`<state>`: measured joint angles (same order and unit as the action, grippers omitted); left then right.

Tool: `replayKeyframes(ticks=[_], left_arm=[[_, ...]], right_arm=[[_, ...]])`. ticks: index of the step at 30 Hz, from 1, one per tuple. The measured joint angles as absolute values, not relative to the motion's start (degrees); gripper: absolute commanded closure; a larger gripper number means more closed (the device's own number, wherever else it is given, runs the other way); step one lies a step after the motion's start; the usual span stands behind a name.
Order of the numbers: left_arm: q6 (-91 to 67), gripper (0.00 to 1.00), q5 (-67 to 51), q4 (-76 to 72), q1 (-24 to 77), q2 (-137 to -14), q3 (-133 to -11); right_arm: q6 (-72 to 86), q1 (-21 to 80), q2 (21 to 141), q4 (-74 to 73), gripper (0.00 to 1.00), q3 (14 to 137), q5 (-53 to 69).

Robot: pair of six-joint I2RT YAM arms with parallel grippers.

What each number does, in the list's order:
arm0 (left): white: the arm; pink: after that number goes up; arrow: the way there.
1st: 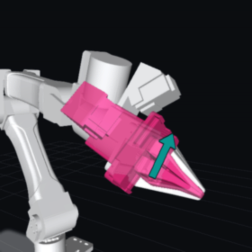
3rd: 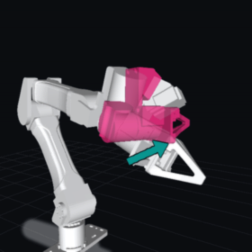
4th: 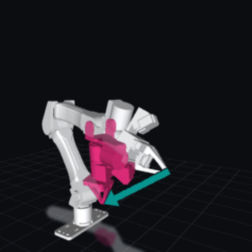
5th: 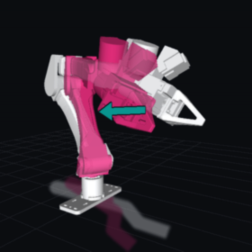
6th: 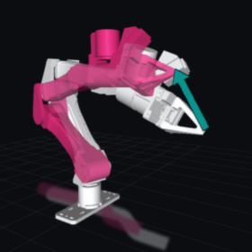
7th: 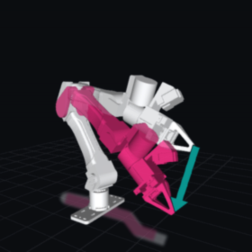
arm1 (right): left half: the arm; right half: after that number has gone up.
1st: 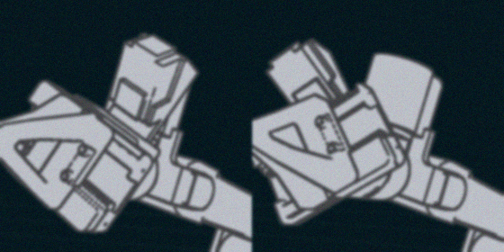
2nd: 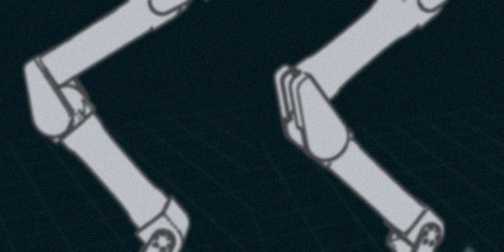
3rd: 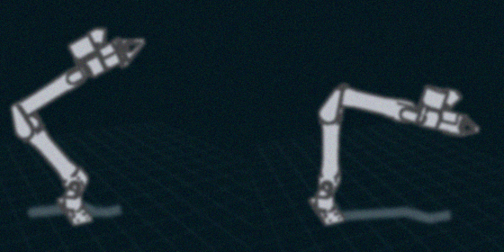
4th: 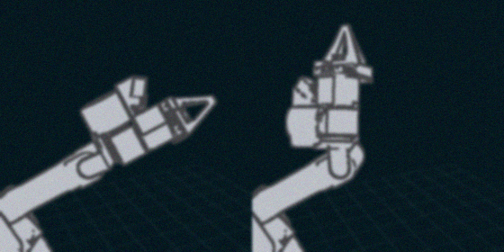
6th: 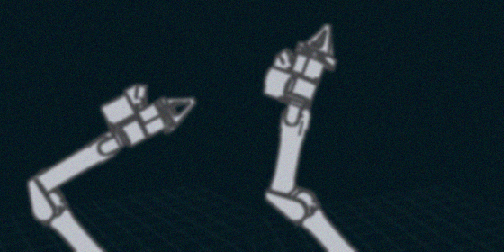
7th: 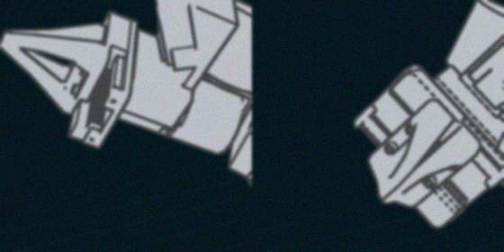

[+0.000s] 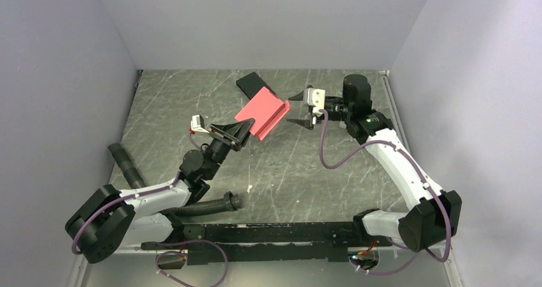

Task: Fold the paper box
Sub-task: Close the paper box.

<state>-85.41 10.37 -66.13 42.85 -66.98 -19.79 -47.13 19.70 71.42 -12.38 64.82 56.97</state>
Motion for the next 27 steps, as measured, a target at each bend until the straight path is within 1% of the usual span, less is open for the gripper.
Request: replayKeyframes(ticks=[5, 12, 22, 27], left_arm=[[-85.4, 1.0, 10.3, -66.6, 42.9, -67.0, -19.8], [-85.5, 1.0, 10.3, -66.6, 42.9, -67.0, -19.8], [-86.8, 1.0, 10.3, -67.1, 42.9, -67.9, -19.9], [-87.7, 1.0, 10.3, -67.3, 42.9, -68.5, -19.9]], right_arm=[[-47.0, 19.7, 71.4, -12.4, 0.34, 64.8, 56.6], [-46.5, 19.7, 71.4, -11.6, 0.44, 64.8, 55.9], [-49.7, 20.9, 71.6, -12.4, 0.52, 64.8, 56.2], [-51.0, 21.0, 71.6, -13.2, 0.54, 64.8, 56.2]])
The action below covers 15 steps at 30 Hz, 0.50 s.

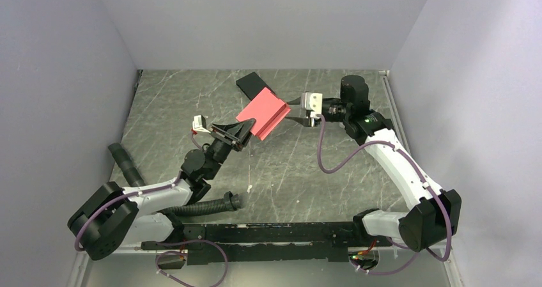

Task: Fold the paper box
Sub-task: Close the paper box.

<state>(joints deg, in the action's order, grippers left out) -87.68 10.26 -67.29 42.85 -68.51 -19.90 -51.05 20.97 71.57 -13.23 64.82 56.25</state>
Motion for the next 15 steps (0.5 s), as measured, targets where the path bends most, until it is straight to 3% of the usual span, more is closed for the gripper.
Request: replayKeyframes(ticks=[9, 15], left_arm=[[-88.6, 1.0, 10.1, -68.8, 42.9, -69.7, -19.9], [-88.9, 1.0, 10.0, -68.9, 42.9, -69.9, -19.9]], right_arm=[[-54.4, 20.9, 71.6, -14.3, 0.49, 64.8, 56.4], [-57.5, 20.9, 71.6, -15.5, 0.54, 64.8, 56.6]])
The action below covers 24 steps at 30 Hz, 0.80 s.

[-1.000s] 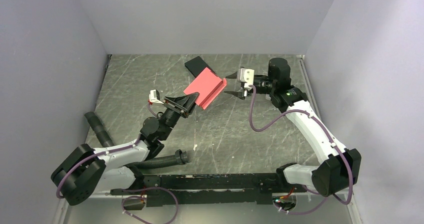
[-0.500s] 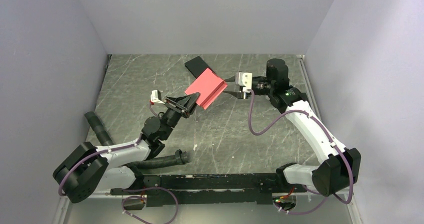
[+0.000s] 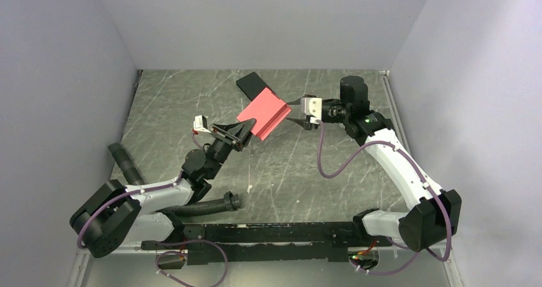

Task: Fold the paper box
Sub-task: Close the paper box.

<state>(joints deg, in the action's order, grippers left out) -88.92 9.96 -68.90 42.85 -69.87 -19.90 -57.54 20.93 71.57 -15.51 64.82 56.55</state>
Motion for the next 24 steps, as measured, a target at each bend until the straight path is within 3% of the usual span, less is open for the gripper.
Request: replayKeyframes(ticks=[24], left_arm=[[-90.8, 1.0, 10.0, -68.2, 43.0, -69.6, -19.9]], right_arm=[[-58.8, 20.7, 70.8, -15.8, 0.67, 64.8, 55.9]])
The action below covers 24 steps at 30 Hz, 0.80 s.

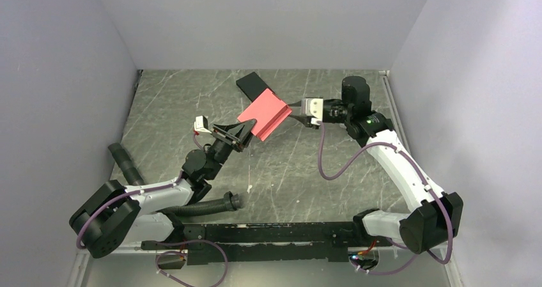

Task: Fold the paper box
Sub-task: Close the paper box.

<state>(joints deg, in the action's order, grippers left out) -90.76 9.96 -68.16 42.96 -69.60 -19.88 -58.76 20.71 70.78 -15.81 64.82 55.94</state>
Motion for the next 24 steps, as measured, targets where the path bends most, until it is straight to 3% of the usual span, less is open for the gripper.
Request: replayKeyframes(ticks=[24], left_arm=[[-92.5, 1.0, 10.9, -69.3, 43.1, -70.1, -19.1]], right_arm=[[-60.9, 20.7, 70.3, -15.9, 0.76, 64.1, 55.8]])
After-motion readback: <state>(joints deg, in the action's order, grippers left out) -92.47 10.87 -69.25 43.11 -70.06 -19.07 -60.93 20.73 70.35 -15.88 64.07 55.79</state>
